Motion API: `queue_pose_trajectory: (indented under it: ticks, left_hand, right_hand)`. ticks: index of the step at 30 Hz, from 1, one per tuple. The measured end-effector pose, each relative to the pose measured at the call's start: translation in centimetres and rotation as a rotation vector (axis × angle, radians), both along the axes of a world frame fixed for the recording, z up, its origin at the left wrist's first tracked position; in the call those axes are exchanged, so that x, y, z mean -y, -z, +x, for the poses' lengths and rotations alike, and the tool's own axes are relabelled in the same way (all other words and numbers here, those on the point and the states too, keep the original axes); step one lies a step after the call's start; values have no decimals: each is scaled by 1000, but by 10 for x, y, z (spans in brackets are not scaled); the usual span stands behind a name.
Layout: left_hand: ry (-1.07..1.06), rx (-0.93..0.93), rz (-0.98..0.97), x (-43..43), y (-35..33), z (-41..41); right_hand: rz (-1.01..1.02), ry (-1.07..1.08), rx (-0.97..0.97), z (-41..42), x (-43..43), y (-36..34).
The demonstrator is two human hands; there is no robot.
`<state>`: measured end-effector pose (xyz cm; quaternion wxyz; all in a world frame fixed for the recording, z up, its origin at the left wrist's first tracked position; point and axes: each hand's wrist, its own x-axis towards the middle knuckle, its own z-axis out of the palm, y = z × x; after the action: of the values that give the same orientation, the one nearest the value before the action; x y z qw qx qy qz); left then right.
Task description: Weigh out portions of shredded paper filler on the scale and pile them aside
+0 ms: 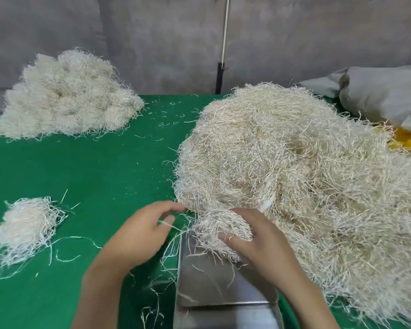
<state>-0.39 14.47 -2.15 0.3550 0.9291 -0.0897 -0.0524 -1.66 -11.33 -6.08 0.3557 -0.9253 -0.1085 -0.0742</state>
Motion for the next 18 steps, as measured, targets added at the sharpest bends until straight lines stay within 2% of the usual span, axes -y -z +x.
queue_pose_trajectory:
  ticks: [2,4,7,10,14,18]
  left_hand:
    - [-32,48,-79,2,4,-2]
    - [18,-8,-196,18,10,-3]
    - [139,-32,-197,50,25,-10]
    - [80,-27,-196,57,35,-12]
    - [27,82,-226,46,32,-7]
    - [-7,144,-327,44,20,1]
  right_hand:
    - [-107,-35,-20,2,-3,10]
    - [-193,-94,-64,1,-11,17]
    - [-210,-95,-76,1,-19,24]
    - [-188,-100,-122,-4,-11,16]
    - [2,-119,-166,-13,9,-7]
    - [404,75,-32,-15,12,-21]
